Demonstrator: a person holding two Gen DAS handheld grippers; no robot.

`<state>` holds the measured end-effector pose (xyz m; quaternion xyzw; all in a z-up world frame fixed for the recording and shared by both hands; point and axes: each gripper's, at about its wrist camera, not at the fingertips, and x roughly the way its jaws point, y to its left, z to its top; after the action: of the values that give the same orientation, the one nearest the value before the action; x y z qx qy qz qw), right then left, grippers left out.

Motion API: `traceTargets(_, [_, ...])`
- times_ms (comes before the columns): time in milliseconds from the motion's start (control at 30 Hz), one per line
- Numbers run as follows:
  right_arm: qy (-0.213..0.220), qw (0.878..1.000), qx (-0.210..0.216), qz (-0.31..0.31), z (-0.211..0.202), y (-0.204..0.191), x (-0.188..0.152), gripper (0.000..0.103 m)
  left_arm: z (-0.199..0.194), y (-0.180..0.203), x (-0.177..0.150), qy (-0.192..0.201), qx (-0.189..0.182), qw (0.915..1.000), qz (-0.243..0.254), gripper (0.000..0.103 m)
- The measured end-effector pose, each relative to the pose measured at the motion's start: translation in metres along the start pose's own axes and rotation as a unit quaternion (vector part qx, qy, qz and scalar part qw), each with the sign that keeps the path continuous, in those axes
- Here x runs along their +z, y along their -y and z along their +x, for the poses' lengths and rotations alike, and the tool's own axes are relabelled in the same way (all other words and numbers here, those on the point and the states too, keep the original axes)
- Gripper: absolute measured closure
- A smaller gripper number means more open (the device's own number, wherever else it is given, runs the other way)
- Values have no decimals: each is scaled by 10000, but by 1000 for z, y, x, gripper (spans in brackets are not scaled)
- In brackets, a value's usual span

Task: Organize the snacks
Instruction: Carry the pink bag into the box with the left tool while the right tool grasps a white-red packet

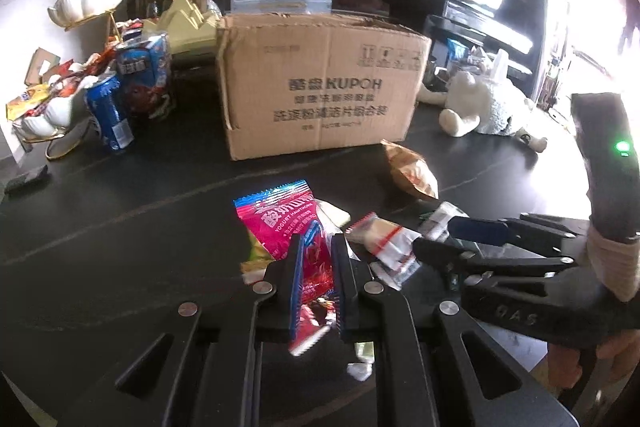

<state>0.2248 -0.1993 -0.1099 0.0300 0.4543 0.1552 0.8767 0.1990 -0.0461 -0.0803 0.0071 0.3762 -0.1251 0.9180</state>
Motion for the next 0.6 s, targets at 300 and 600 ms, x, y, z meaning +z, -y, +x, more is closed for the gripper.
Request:
traceTargets(300, [-728, 9943, -147, -762, 39, -26, 24, 53, 1, -14, 0, -55, 19, 10000, -51, 89])
traceTargets(600, [-1024, 9912, -57, -832, 61, -29, 27, 57, 8, -22, 3, -150, -34, 9997, -193, 89])
